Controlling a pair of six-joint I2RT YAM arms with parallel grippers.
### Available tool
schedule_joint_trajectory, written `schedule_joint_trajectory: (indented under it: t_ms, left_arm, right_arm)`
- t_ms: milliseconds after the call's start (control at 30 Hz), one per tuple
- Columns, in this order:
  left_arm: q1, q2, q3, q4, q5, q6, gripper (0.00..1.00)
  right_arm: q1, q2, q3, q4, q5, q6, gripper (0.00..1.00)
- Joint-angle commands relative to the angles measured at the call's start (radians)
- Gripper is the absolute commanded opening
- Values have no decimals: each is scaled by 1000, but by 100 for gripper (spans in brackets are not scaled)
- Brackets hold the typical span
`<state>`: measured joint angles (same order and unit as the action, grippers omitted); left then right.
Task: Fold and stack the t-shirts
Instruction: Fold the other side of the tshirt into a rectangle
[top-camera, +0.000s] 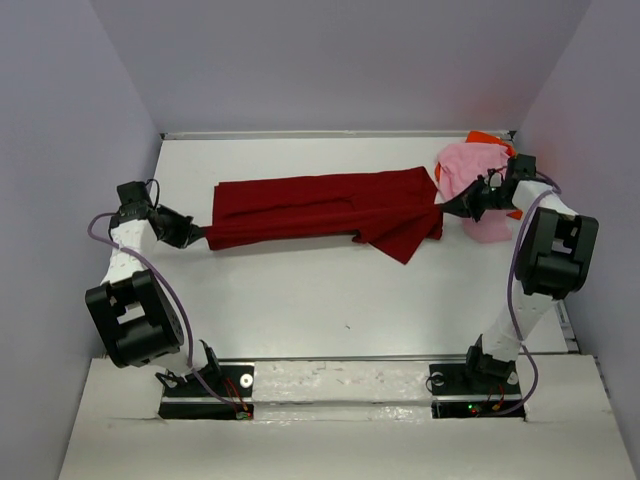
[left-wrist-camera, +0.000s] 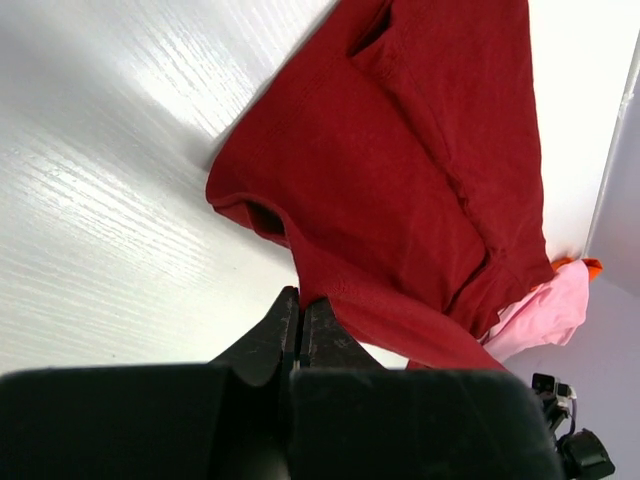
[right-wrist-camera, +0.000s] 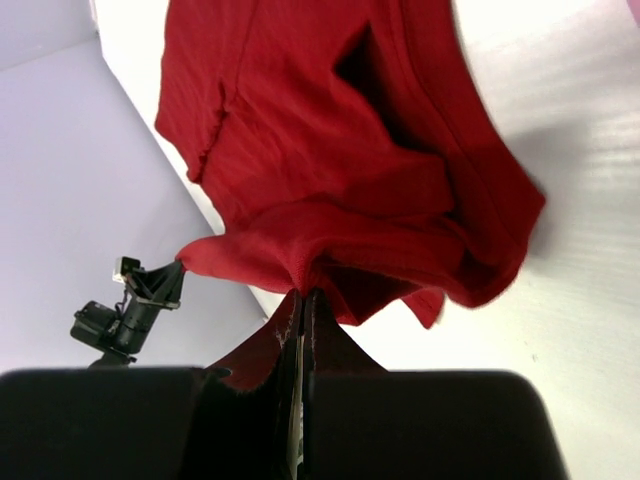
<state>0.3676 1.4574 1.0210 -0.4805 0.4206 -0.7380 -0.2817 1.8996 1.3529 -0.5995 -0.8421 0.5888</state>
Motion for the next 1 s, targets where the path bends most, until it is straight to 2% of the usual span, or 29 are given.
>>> schedule_joint_trajectory:
  t_ms: [0, 533, 833, 967]
  left_arm:
    - [11, 12, 14, 66, 0, -6, 0]
    - [11, 147, 163, 100, -19, -23, 0]
    - [10, 303, 304, 95, 20, -8, 0]
    - [-1, 359, 358, 103, 12, -4, 0]
  right_arm:
    - [-17, 41, 90, 14, -6, 5, 0]
    - [-17, 214, 429, -54, -38, 46, 0]
    - [-8, 306, 517, -59, -38, 57, 0]
    - [-8, 341, 537, 22, -31, 83, 0]
